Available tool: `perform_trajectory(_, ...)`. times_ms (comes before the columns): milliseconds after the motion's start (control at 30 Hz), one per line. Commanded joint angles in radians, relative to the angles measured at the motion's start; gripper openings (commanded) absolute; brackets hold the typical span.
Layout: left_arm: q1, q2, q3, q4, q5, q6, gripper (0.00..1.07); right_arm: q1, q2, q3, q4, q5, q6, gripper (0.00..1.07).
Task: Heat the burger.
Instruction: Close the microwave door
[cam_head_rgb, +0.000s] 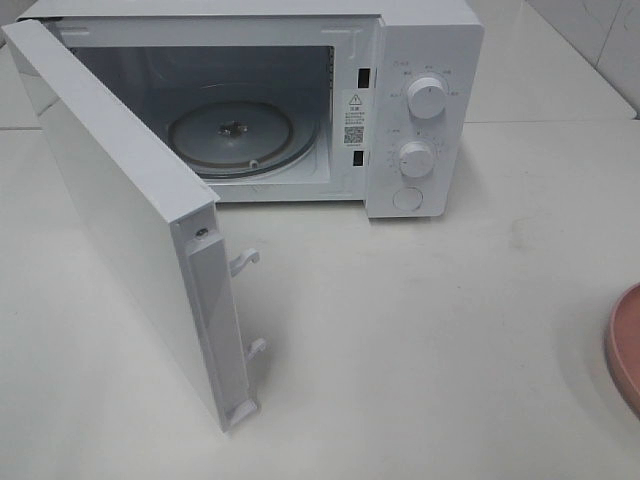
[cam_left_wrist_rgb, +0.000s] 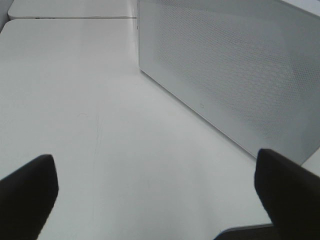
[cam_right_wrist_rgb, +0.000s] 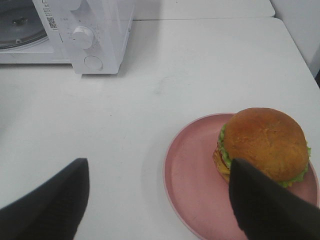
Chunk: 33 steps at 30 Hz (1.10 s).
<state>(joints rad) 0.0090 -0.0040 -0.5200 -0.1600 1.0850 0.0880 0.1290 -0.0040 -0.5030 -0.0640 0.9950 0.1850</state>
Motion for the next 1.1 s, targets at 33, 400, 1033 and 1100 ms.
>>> perform_trajectory(33,0.003,-0.005,0.004,-0.004,-0.012,-0.004,1.0,-0.007,-0.027,0.003,0.003,0.002,-0.009,0.75)
perform_trajectory(400,0.003,-0.005,0.004,-0.015,-0.013,-0.012,1.0,-0.007,-0.027,0.003,0.003,0.002,-0.009,0.75)
perform_trajectory(1033,0.003,0.127,-0.035,-0.028,-0.179,-0.018,0.74,-0.007,-0.027,0.003,0.003,0.002,-0.009,0.75)
perform_trajectory(1100,0.003,0.166,-0.035,-0.031,-0.222,-0.018,0.66,-0.007,-0.027,0.003,0.003,0.002,-0.009,0.75)
